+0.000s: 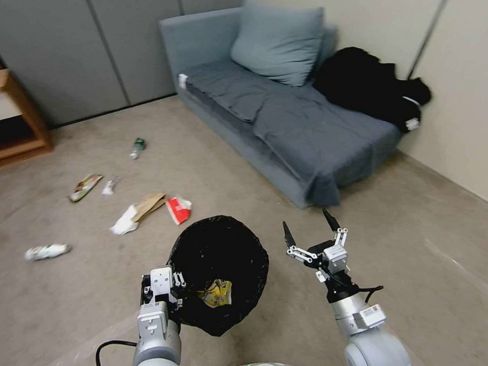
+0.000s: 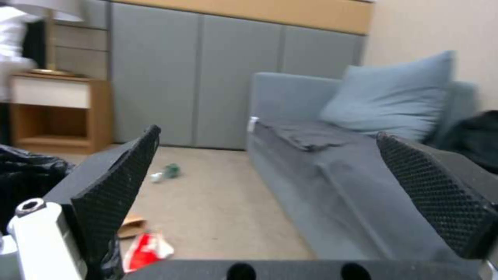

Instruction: Pick up the trash bin, then pick up the garbage from the floor and place it into the trash bin.

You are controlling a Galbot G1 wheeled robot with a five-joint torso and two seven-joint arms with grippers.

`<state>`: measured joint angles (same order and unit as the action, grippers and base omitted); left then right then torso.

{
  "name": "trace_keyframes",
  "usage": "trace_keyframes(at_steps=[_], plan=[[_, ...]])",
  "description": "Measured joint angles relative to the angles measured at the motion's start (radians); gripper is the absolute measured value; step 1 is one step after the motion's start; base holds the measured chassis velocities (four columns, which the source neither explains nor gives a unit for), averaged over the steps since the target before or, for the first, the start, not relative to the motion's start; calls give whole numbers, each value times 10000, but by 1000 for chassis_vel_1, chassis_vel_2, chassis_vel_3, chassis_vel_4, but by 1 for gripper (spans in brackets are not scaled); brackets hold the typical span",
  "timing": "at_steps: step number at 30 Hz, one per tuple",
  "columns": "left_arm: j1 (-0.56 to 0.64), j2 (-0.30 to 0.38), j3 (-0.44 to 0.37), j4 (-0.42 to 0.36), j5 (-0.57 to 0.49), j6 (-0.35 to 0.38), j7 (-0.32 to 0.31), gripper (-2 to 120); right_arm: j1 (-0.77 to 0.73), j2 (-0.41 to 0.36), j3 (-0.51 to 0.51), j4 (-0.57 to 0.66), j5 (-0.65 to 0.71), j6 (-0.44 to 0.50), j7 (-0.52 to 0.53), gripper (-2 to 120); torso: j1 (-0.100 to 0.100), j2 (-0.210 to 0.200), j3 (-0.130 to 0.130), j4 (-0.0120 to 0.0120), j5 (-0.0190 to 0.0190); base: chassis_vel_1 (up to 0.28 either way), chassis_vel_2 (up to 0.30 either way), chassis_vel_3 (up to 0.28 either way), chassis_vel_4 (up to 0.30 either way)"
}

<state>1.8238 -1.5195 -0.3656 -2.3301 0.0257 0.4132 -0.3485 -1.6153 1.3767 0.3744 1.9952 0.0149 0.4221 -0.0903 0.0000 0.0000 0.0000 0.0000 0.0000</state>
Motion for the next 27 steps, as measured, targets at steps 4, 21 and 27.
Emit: trace_keyframes(at_steps=[4, 21, 27], plan=[[23, -9, 41, 0, 47, -17, 0, 3, -77, -18, -3, 52, -9, 18, -40, 100, 0, 0, 0, 0, 0, 135, 124, 123, 133], [14, 16, -16, -54, 45, -7, 27, 3, -47, -81, 25, 0, 7, 16, -40, 100, 0, 1, 0, 0, 0, 121, 125, 128, 132], [-31, -1, -38, -34, 32, -39, 26, 3, -13, -62, 26, -66, 27, 14, -47, 100, 0, 0, 0, 1, 1, 115, 125, 127, 122]])
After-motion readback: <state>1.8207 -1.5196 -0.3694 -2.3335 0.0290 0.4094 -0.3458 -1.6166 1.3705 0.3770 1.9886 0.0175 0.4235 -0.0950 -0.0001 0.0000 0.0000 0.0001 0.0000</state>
